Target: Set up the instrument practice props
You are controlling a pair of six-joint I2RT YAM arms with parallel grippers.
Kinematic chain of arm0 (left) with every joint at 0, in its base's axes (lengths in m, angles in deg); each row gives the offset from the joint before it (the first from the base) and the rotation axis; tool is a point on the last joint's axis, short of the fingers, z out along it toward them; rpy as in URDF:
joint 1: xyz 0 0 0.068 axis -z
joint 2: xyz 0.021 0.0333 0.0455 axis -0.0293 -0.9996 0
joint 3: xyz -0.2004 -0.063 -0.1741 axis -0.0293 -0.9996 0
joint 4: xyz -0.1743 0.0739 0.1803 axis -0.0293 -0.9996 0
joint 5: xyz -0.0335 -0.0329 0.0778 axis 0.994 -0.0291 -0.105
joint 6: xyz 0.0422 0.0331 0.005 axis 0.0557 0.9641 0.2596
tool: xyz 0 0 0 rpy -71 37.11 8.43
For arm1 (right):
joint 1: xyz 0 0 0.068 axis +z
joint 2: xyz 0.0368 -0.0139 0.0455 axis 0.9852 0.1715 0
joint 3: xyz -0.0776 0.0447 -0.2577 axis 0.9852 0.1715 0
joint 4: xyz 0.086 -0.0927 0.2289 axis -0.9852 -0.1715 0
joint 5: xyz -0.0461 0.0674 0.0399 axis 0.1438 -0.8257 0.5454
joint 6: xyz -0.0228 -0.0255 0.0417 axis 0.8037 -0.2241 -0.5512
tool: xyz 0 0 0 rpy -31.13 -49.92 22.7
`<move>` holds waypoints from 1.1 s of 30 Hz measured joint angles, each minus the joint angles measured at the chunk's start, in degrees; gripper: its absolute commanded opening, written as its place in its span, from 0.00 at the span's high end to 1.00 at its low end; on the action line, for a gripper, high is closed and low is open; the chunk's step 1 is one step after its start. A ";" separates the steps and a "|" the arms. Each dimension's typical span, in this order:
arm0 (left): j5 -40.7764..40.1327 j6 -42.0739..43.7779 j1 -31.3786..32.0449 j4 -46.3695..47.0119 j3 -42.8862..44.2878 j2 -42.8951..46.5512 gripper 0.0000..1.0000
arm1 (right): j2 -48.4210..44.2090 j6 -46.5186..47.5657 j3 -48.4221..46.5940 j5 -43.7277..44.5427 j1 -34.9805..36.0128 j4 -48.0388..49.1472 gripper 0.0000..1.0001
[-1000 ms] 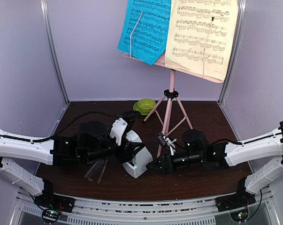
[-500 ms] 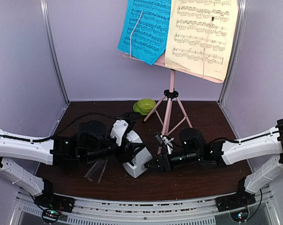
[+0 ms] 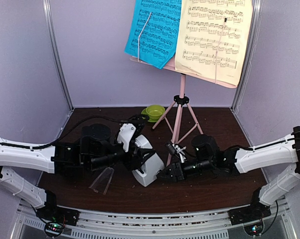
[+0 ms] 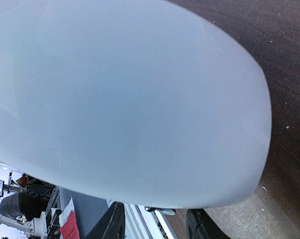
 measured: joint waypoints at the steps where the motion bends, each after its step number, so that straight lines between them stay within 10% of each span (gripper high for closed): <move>1: -0.02 0.09 0.00 0.09 0.20 0.00 1.00 | 0.35 -0.26 0.00 -0.59 0.04 0.46 0.57; 21: 0.96 0.26 0.00 1.36 2.99 -2.05 1.00 | -4.87 3.98 -0.15 2.01 0.04 -4.85 0.82; 33: 0.96 0.28 -0.07 0.31 4.11 -4.96 1.00 | -5.88 9.51 -2.64 5.51 0.04 -10.23 0.78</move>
